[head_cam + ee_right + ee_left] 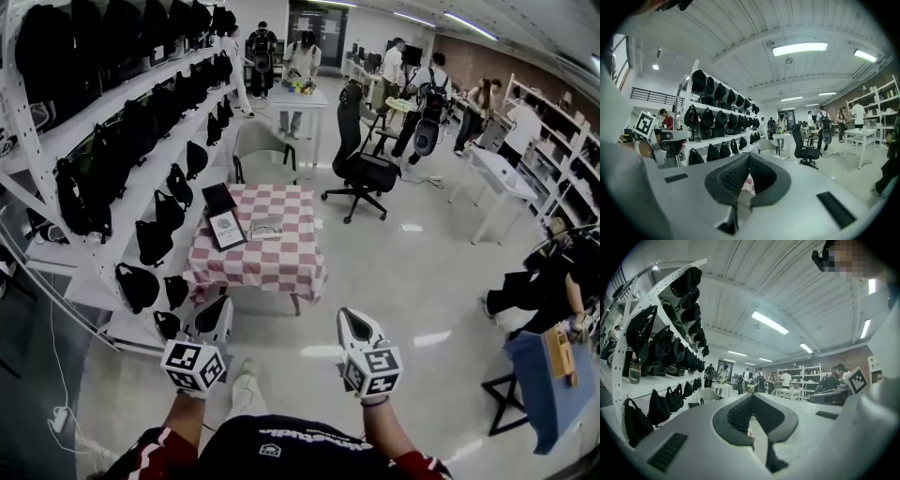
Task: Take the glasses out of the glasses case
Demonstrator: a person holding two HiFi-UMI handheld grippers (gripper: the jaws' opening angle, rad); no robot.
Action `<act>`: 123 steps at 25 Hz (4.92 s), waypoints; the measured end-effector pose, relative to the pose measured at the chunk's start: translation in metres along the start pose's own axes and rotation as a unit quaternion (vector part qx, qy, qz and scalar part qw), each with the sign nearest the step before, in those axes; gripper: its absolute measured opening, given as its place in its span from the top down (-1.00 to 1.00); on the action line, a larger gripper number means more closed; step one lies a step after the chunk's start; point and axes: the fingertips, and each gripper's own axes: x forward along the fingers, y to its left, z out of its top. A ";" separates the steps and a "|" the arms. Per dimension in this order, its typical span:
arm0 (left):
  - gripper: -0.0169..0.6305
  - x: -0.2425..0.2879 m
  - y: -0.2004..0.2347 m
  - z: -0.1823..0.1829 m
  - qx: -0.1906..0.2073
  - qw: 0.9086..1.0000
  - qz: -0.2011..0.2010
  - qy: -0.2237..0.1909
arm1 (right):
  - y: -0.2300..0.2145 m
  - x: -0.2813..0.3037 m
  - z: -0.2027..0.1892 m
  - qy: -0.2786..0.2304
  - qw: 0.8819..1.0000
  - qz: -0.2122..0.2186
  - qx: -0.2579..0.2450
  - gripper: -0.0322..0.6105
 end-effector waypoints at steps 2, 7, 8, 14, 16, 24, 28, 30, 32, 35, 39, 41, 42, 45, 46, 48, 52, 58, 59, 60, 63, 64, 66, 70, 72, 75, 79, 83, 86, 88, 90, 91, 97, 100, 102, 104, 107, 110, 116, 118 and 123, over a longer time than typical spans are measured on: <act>0.93 0.006 0.004 0.001 0.001 1.000 -0.003 0.000 | -0.002 0.006 0.001 0.001 1.000 -0.002 0.001 0.89; 0.93 0.025 0.019 -0.002 -0.003 1.000 -0.004 0.004 | -0.005 0.024 0.005 0.003 1.000 -0.007 -0.002 0.89; 0.93 0.029 0.022 -0.002 -0.004 1.000 -0.004 0.004 | -0.006 0.028 0.006 0.005 1.000 -0.007 -0.003 0.89; 0.93 0.063 0.042 0.000 -0.004 1.000 -0.016 0.002 | -0.019 0.061 0.014 0.007 1.000 -0.014 -0.007 0.89; 0.93 0.076 0.051 0.000 -0.006 1.000 -0.018 0.003 | -0.023 0.075 0.017 0.007 1.000 -0.016 -0.005 0.89; 0.93 0.139 0.093 0.003 -0.012 0.999 -0.034 0.005 | -0.040 0.137 0.033 0.013 0.999 -0.032 -0.007 0.89; 0.93 0.178 0.118 0.004 -0.015 0.999 -0.047 0.003 | -0.055 0.172 0.044 0.013 0.999 -0.049 -0.015 0.89; 0.93 0.196 0.129 0.004 -0.018 0.998 -0.056 0.001 | -0.061 0.189 0.049 0.011 0.998 -0.060 -0.017 0.89; 0.93 0.213 0.141 0.005 -0.017 0.998 -0.064 0.003 | -0.065 0.208 0.053 0.011 0.998 -0.066 -0.017 0.89; 0.93 0.235 0.163 0.011 -0.013 0.997 -0.071 0.005 | -0.067 0.239 0.061 0.015 0.998 -0.067 -0.017 0.89; 0.93 0.260 0.195 0.019 -0.011 0.997 -0.077 0.006 | -0.065 0.279 0.075 0.015 0.997 -0.069 -0.014 0.89; 0.93 0.271 0.210 0.021 -0.009 0.997 -0.082 0.007 | -0.061 0.298 0.081 0.014 0.997 -0.069 -0.013 0.89; 0.93 0.276 0.217 0.022 -0.009 0.996 -0.084 0.006 | -0.058 0.307 0.083 0.013 0.998 -0.068 -0.013 0.89; 0.93 0.289 0.238 0.023 -0.010 0.996 -0.090 0.003 | -0.050 0.333 0.087 0.015 0.998 -0.066 -0.016 0.89; 0.93 0.293 0.243 0.023 -0.010 0.996 -0.093 0.003 | -0.047 0.339 0.088 0.016 0.997 -0.067 -0.017 0.89; 0.93 0.301 0.251 0.021 -0.010 0.995 -0.101 0.004 | -0.043 0.349 0.089 0.017 0.997 -0.069 -0.017 0.89; 0.93 0.312 0.260 0.013 -0.016 0.993 -0.115 0.011 | -0.039 0.363 0.088 0.022 0.997 -0.072 -0.018 0.89; 0.93 0.324 0.269 -0.005 -0.025 0.992 -0.121 0.024 | -0.044 0.379 0.083 0.028 0.997 -0.074 -0.017 0.89; 0.93 0.327 0.270 -0.007 -0.027 0.992 -0.119 0.025 | -0.045 0.383 0.083 0.028 0.997 -0.073 -0.017 0.89; 0.93 0.329 0.271 -0.008 -0.029 0.992 -0.117 0.026 | -0.047 0.387 0.082 0.029 0.997 -0.070 -0.016 0.89; 0.93 0.336 0.275 -0.008 -0.029 0.993 -0.109 0.026 | -0.051 0.402 0.083 0.029 0.998 -0.055 -0.011 0.89; 0.93 0.339 0.275 -0.006 -0.029 0.993 -0.110 0.023 | -0.052 0.407 0.084 0.027 0.998 -0.049 -0.011 0.89; 0.93 0.344 0.272 -0.001 -0.027 0.992 -0.120 0.015 | -0.054 0.418 0.089 0.022 0.999 -0.037 -0.014 0.89; 0.93 0.356 0.267 0.007 -0.036 0.992 -0.121 0.003 | -0.057 0.434 0.095 0.017 1.000 -0.015 -0.020 0.89; 0.93 0.363 0.266 0.010 -0.029 0.993 -0.114 0.002 | -0.061 0.439 0.098 0.016 1.000 -0.008 -0.023 0.89; 0.93 0.374 0.264 0.016 -0.015 0.993 -0.113 -0.002 | -0.069 0.442 0.102 0.013 1.000 -0.006 -0.024 0.89; 0.93 0.384 0.258 0.014 -0.006 0.992 -0.123 0.001 | -0.080 0.438 0.101 0.019 0.999 -0.015 -0.028 0.89; 0.90 0.393 0.251 0.005 -0.001 0.990 -0.137 0.007 | -0.092 0.432 0.095 0.026 0.999 -0.027 -0.023 0.89; 0.78 0.401 0.246 0.000 0.009 0.989 -0.144 0.009 | -0.096 0.429 0.091 0.031 0.999 -0.030 -0.022 0.89; 0.78 0.408 0.243 -0.005 0.023 0.989 -0.147 0.015 | -0.098 0.427 0.088 0.032 0.999 -0.031 -0.020 0.89; 0.78 0.415 0.241 -0.013 0.035 0.987 -0.154 0.024 | -0.101 0.426 0.087 0.033 0.999 -0.034 -0.018 0.89; 0.78 0.419 0.241 -0.018 0.041 0.986 -0.157 0.030 | -0.103 0.427 0.086 0.033 0.999 -0.034 -0.017 0.89; 0.78 0.444 0.246 -0.050 0.103 0.979 -0.161 0.069 | -0.112 0.433 0.080 0.035 0.999 -0.037 -0.010 0.89; 0.78 0.457 0.252 -0.070 0.134 0.973 -0.162 0.093 | -0.117 0.440 0.075 0.036 0.999 -0.038 -0.003 0.89; 0.78 0.466 0.257 -0.087 0.156 0.968 -0.162 0.116 | -0.120 0.445 0.070 0.038 0.999 -0.038 0.000 0.89; 0.78 0.475 0.262 -0.107 0.170 0.962 -0.164 0.140 | -0.124 0.450 0.063 0.043 0.998 -0.040 0.001 0.89; 0.78 0.485 0.266 -0.136 0.183 0.952 -0.175 0.169 | -0.129 0.459 0.052 0.055 0.998 -0.042 0.004 0.89; 0.78 0.495 0.268 -0.162 0.215 0.939 -0.184 0.196 | -0.133 0.467 0.045 0.064 0.997 -0.042 0.008 0.89; 0.78 0.514 0.269 -0.219 0.256 0.911 -0.204 0.251 | -0.140 0.474 0.030 0.078 0.996 -0.038 0.004 0.89; 0.78 0.519 0.268 -0.234 0.260 0.905 -0.210 0.264 | -0.144 0.475 0.023 0.085 0.996 -0.038 0.008 0.89; 0.78 0.530 0.268 -0.276 0.279 0.886 -0.220 0.297 | -0.155 0.478 0.007 0.099 0.994 -0.037 0.015 0.89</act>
